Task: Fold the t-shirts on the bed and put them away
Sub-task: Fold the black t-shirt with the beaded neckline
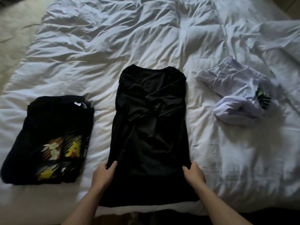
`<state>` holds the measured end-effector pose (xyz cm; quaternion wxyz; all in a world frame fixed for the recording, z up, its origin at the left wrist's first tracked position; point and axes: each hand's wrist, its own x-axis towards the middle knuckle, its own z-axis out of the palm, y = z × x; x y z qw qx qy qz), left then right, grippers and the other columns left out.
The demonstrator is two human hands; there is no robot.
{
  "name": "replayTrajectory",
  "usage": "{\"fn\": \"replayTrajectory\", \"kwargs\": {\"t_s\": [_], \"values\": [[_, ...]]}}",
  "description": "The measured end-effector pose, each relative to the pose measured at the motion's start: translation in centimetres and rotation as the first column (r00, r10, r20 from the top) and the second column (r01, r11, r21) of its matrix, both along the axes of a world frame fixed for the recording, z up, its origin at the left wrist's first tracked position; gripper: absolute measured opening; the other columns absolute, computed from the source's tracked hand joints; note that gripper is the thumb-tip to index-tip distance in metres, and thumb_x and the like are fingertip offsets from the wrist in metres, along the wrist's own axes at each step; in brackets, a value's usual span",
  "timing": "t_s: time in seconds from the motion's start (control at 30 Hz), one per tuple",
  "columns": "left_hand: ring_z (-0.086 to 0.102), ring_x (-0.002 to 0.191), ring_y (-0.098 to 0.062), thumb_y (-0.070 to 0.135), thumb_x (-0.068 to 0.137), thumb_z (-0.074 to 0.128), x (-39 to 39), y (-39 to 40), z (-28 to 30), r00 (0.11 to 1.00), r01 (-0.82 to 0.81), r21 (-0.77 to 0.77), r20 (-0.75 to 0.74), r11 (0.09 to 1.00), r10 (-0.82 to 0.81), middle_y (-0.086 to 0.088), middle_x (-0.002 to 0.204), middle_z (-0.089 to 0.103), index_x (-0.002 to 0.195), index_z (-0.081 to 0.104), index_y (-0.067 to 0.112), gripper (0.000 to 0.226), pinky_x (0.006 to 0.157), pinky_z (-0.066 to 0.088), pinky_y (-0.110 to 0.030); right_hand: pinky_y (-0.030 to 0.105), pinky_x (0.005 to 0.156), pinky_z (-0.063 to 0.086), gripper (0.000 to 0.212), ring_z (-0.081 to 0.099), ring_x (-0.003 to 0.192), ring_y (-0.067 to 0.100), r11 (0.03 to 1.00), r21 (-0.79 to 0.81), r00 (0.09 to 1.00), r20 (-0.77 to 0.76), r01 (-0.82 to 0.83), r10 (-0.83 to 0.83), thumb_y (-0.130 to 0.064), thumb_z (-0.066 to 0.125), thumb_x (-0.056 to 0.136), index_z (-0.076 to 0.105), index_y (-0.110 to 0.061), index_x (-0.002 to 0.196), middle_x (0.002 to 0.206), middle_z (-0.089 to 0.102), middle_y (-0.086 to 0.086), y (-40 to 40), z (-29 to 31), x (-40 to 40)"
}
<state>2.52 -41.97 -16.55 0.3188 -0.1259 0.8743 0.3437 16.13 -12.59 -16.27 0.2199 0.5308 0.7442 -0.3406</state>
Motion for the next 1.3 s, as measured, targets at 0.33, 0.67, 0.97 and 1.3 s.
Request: {"fn": "replayTrajectory", "kwargs": {"t_s": [0.33,0.67,0.97,1.3], "values": [[0.057,0.112,-0.035,0.021,0.090,0.067,-17.4,8.1,-0.8,0.827,0.169,-0.090,-0.529,0.981,-0.191,-0.017,0.119,0.059,0.130,0.058,0.008,0.043,0.097,0.044,-0.044,0.040,0.103,0.040,0.051,0.051,0.118,0.037,0.931,0.318,0.861,-0.407,-0.180,0.306,-0.027,0.066,0.091,0.051,-0.019,0.140,0.127,0.048,0.016,8.9,1.4,-17.2],[0.035,0.131,-0.036,0.028,0.081,0.077,-36.1,17.2,-3.1,0.717,0.461,-0.306,-0.425,0.833,-0.553,-0.012,0.145,0.036,0.123,0.066,0.026,0.044,0.110,0.037,-0.042,0.041,0.114,0.026,0.038,0.027,0.135,0.037,0.846,0.341,0.828,-0.250,-0.410,0.502,-0.042,0.072,0.084,0.062,-0.025,0.117,0.147,0.026,0.013,20.4,-1.9,-34.3],[0.055,0.103,-0.027,0.034,0.087,0.072,-41.6,17.4,-2.7,0.651,0.635,-0.263,-0.326,0.727,-0.686,-0.008,0.115,0.051,0.122,0.063,0.028,0.037,0.091,0.046,-0.036,0.026,0.076,0.037,0.029,0.056,0.092,0.017,0.849,0.205,0.782,-0.331,-0.487,0.528,-0.040,0.077,0.082,0.062,-0.018,0.092,0.097,0.059,0.001,24.5,-1.2,-34.2],[0.064,0.086,-0.029,0.031,0.069,0.069,-44.8,16.7,0.6,0.733,0.627,-0.268,-0.116,0.731,-0.671,-0.011,0.091,0.071,0.101,0.072,0.009,0.039,0.077,0.051,-0.038,0.022,0.057,0.035,0.028,0.051,0.070,0.014,0.809,0.102,0.791,-0.166,-0.579,0.588,-0.017,0.068,0.087,0.049,-0.020,0.067,0.065,0.052,-0.005,26.3,0.2,-36.1]]}}
